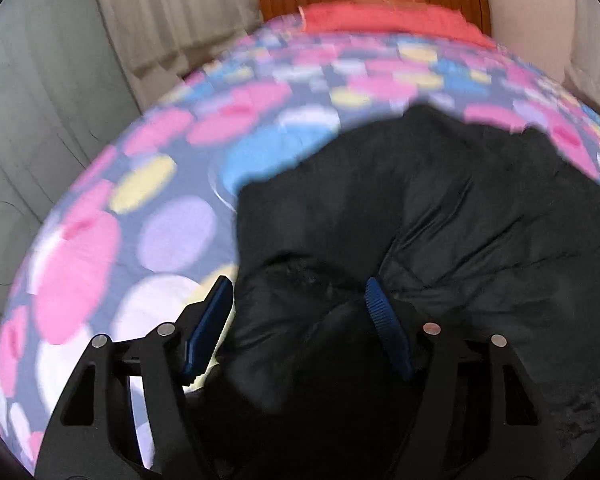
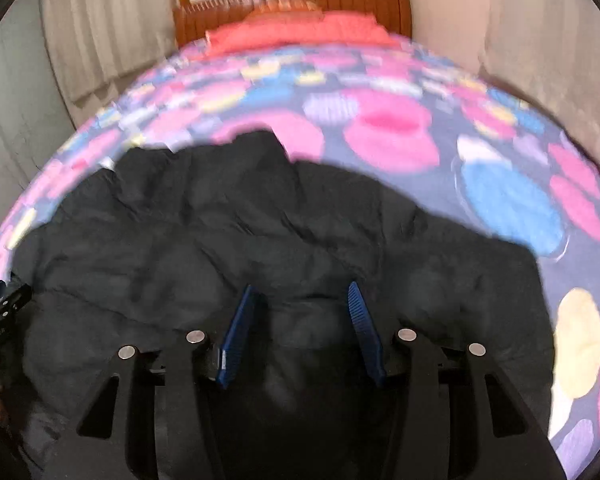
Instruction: Fold large clothes
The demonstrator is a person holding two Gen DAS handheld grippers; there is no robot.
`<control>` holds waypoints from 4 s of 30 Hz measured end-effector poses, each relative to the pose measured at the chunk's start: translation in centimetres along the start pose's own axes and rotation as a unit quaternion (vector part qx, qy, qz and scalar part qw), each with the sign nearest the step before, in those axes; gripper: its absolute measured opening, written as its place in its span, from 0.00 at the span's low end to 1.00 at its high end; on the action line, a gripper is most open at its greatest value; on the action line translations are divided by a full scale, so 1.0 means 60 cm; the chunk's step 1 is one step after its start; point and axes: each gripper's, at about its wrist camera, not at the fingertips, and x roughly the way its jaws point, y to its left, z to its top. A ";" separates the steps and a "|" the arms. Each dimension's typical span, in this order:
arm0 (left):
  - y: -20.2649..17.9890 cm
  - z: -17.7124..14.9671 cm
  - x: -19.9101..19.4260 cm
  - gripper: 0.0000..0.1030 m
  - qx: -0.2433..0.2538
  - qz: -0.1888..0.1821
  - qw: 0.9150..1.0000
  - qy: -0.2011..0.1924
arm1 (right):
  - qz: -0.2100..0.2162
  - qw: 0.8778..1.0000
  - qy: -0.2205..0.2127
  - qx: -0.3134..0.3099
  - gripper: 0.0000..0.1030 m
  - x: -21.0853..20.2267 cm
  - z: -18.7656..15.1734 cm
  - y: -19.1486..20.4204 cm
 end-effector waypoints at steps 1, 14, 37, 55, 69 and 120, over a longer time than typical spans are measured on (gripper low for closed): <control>-0.004 0.004 -0.017 0.67 -0.001 -0.004 1.000 -0.020 | 0.001 1.000 -0.012 -0.009 0.49 -0.008 0.006 0.013; -0.097 -0.005 0.008 0.67 0.030 -0.082 0.996 0.017 | 0.042 0.997 0.025 -0.055 0.50 0.023 -0.004 0.079; 0.105 -0.177 -0.163 0.79 -0.024 -0.046 0.998 0.018 | -0.041 0.999 0.021 -0.003 0.67 -0.196 -0.208 -0.118; 0.235 -0.408 -0.266 0.86 -0.182 -0.129 0.971 0.082 | -0.040 0.990 0.066 0.120 0.73 -0.322 -0.441 -0.258; 0.198 -0.418 -0.275 0.46 -0.191 -0.142 0.969 0.074 | 0.001 0.987 0.062 0.145 0.46 -0.340 -0.474 -0.236; 0.263 -0.253 -0.418 0.11 -0.213 -0.238 0.945 -0.063 | 0.227 0.958 -0.043 0.171 0.13 -0.468 -0.317 -0.213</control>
